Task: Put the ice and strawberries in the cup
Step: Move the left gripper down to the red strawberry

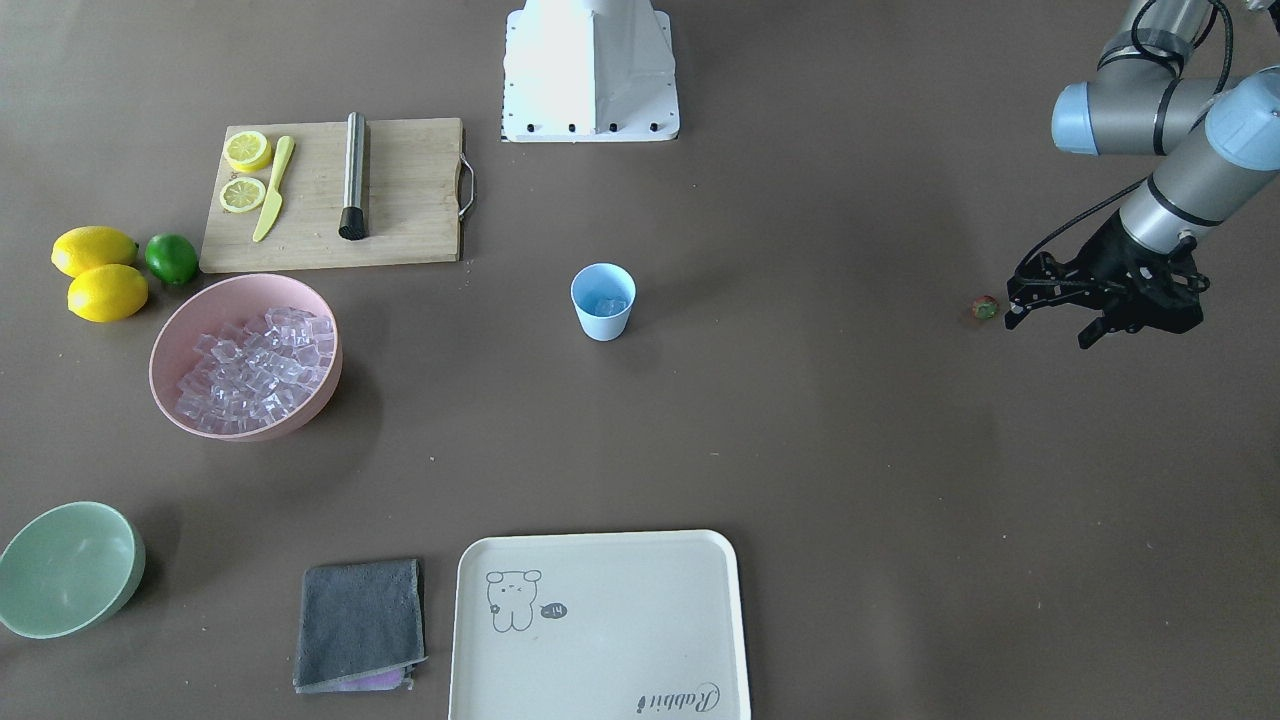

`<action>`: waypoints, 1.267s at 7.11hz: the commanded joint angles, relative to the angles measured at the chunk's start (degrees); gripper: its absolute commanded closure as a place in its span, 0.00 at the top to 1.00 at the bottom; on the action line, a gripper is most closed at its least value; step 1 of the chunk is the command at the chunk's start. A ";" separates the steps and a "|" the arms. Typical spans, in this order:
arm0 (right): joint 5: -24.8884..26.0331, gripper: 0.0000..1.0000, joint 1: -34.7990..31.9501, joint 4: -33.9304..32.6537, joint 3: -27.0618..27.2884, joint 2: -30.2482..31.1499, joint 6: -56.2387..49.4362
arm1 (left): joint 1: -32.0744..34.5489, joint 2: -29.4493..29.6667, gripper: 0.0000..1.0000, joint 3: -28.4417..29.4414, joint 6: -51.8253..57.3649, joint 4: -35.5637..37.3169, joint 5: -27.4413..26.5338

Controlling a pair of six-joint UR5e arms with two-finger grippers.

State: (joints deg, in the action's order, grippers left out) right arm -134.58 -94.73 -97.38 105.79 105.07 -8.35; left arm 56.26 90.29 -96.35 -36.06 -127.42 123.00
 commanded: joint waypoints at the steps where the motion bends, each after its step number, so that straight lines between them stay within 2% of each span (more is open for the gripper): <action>1: 0.02 1.00 -0.02 0.00 -0.05 0.22 0.00 | -6.65 -3.54 0.98 -0.50 -4.07 -3.78 -7.38; 4: 0.02 1.00 -0.02 -0.09 -0.05 0.22 0.00 | -10.12 -4.15 0.98 -1.56 -6.13 -3.97 -9.44; 5: 0.02 1.00 -0.02 -0.18 -0.05 0.22 0.00 | -10.47 -4.86 0.92 -1.91 -5.95 -4.06 -9.70; 6: 0.02 1.00 -0.02 -0.27 -0.14 0.22 0.00 | -11.43 -4.95 0.82 -1.82 -5.78 -4.23 -11.71; 9: 0.02 1.00 -0.02 -0.35 -0.23 0.31 0.09 | -13.02 -4.95 0.79 -1.73 -5.78 -4.24 -12.34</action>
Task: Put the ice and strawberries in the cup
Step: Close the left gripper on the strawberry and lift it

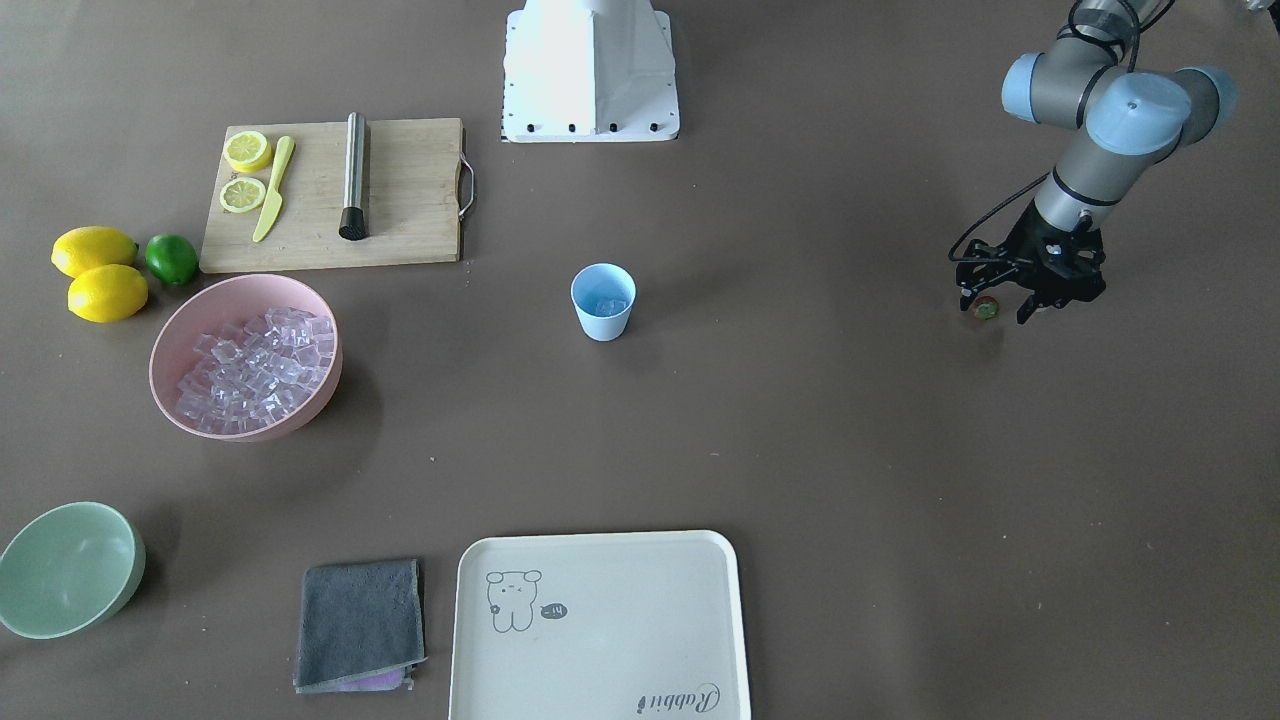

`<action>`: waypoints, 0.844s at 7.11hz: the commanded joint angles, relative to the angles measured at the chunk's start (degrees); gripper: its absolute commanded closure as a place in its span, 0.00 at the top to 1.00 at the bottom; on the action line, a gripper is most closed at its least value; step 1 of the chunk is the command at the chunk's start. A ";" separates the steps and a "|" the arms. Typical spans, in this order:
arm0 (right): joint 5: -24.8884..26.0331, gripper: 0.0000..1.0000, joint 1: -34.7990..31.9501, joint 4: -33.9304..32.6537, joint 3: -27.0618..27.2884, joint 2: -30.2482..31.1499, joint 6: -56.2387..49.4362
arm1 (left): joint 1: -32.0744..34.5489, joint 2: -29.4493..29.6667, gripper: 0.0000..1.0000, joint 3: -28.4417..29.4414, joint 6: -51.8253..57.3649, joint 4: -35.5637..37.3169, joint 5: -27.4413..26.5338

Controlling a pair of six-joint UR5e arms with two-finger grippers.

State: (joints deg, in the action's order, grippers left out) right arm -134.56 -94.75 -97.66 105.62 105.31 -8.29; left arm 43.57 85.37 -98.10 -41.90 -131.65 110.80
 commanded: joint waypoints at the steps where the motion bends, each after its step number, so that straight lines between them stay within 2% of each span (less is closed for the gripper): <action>1: 0.00 1.00 0.00 -0.07 -0.07 -0.02 0.03 | -0.42 -0.02 0.71 0.01 0.15 -0.01 -0.15; 2: 0.00 1.00 0.00 -0.07 -0.07 -0.02 0.03 | -0.42 -0.02 0.44 -0.07 0.33 -0.27 -0.15; 3: -0.17 1.00 0.00 -0.07 -0.07 -0.02 0.03 | -0.42 -0.02 0.13 -0.07 0.24 -0.62 -0.15; 4: -0.18 1.00 0.00 -0.07 0.02 -0.02 0.03 | -0.33 -0.28 0.00 -0.42 0.24 -2.02 0.03; 5: -0.18 1.00 0.00 -0.07 0.02 -0.02 0.03 | 0.28 -0.55 0.00 -2.08 -0.02 -2.90 0.90; 6: -0.09 1.00 0.00 -0.07 -0.07 -0.02 0.03 | 0.90 0.23 0.00 -4.01 -0.80 -3.00 7.52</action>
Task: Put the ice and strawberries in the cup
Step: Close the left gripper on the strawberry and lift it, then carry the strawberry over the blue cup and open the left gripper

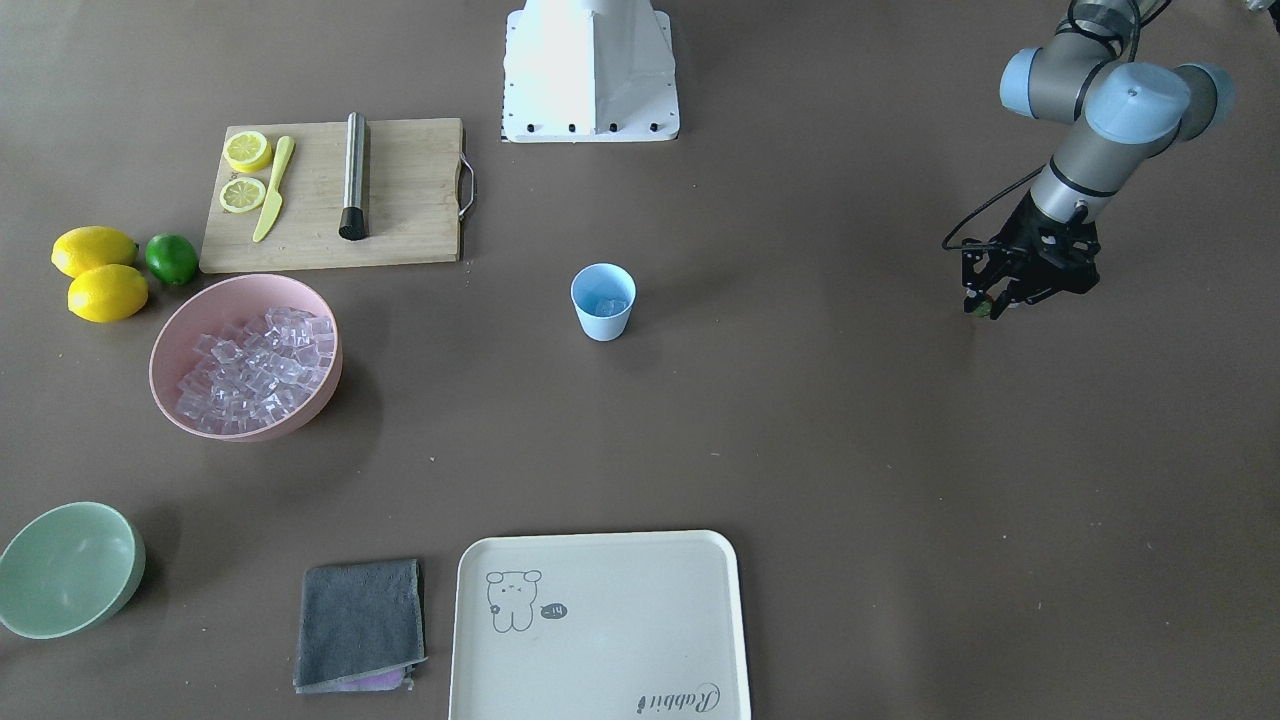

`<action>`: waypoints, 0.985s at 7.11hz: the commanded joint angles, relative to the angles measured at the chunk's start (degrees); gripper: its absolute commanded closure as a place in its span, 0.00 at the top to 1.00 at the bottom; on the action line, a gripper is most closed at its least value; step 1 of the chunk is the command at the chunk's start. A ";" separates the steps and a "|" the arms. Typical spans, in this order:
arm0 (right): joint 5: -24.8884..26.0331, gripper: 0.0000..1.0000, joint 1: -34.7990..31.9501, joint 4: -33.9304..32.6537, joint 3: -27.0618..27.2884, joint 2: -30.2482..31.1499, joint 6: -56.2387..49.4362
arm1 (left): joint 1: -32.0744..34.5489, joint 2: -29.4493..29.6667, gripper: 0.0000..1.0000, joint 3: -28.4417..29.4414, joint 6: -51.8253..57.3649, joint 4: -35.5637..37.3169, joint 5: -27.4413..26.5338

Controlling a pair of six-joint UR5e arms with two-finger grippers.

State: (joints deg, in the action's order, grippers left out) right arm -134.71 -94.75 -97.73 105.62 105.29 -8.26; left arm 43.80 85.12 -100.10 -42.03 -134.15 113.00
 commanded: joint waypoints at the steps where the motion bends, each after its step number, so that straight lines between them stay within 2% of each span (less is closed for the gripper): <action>1: 0.07 1.00 0.00 0.00 -0.06 0.00 0.00 | 2.93 3.27 0.00 -2.29 -2.34 -0.59 8.35; 3: 0.07 1.00 0.00 0.00 -0.06 0.00 0.00 | 1.73 14.75 0.00 -1.60 -16.51 -0.68 9.26; 4: -0.02 1.00 0.00 0.00 -0.06 0.00 0.00 | -2.19 20.47 0.00 -1.51 -25.04 -0.94 8.73; 7: 0.07 1.00 0.00 -0.09 -0.06 0.09 0.00 | -13.54 30.07 0.00 0.15 -38.09 -3.05 -4.94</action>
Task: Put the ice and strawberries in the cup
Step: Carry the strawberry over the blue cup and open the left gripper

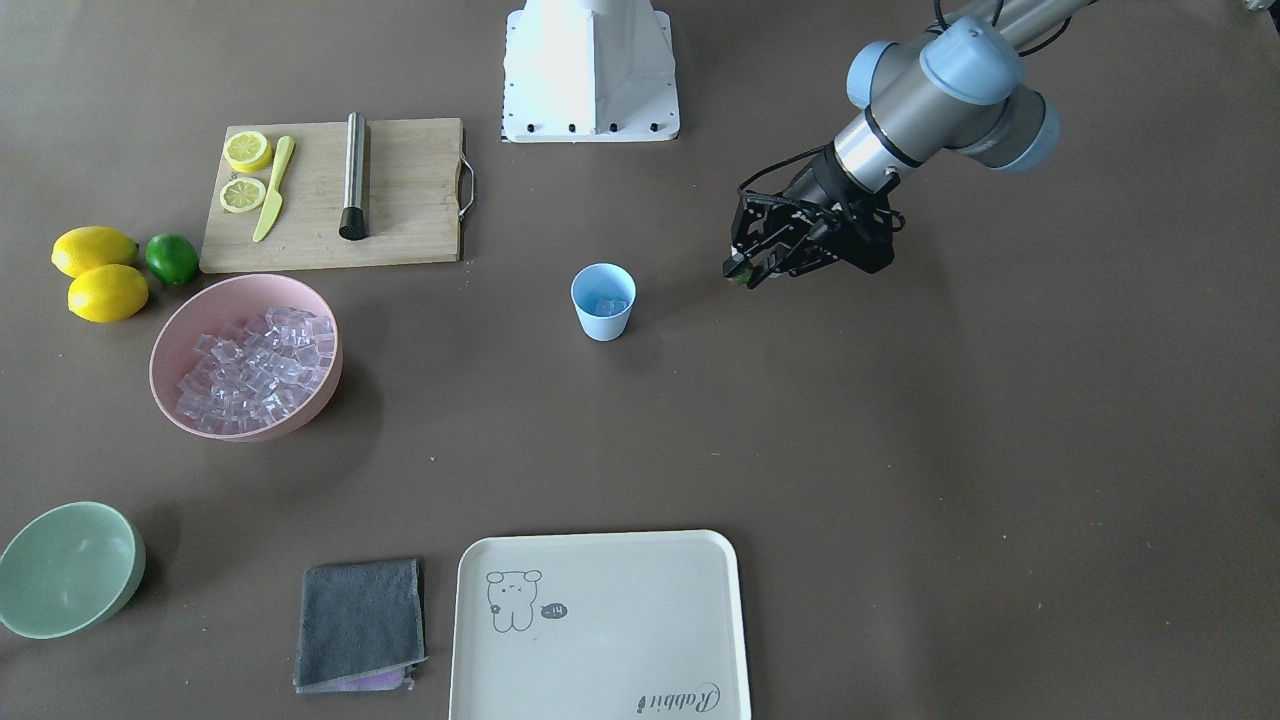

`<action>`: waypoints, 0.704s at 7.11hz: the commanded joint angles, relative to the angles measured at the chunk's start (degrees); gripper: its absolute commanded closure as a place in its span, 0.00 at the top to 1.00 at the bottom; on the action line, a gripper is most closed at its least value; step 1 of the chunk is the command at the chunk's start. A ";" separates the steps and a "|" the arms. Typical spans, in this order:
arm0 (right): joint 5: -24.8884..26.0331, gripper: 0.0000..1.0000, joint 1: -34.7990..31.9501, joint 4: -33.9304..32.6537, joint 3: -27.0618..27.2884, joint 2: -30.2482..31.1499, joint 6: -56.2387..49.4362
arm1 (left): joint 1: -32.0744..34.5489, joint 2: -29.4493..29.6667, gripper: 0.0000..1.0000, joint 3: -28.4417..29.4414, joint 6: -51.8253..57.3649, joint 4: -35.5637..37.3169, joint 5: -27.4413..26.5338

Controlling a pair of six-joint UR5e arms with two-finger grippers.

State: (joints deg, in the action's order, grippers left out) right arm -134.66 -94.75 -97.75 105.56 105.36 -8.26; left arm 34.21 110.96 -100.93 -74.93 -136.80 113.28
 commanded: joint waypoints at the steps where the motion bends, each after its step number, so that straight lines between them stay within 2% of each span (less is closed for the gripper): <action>1: 0.01 1.00 0.00 -0.07 0.00 0.10 0.00 | -6.15 6.78 0.00 2.48 -7.40 -0.40 -9.70; 2: 0.01 1.00 0.00 -0.07 -0.09 0.19 0.00 | -7.22 9.07 0.00 4.32 -7.51 -0.31 -13.48; 3: 0.01 1.00 0.00 0.01 0.00 0.19 0.00 | -7.32 10.05 0.00 6.00 -7.51 -0.40 -14.13; 4: 0.01 1.00 0.00 0.02 0.00 0.28 0.00 | -7.23 10.06 0.18 6.01 -7.51 -0.57 -14.14; 5: 0.01 1.00 0.00 0.02 0.00 0.28 0.00 | -7.32 9.89 0.97 6.45 -6.99 -1.01 -14.14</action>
State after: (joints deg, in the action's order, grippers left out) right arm -134.65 -94.75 -97.75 105.55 105.61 -8.26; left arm 27.01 120.77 -95.07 -82.27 -137.42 99.40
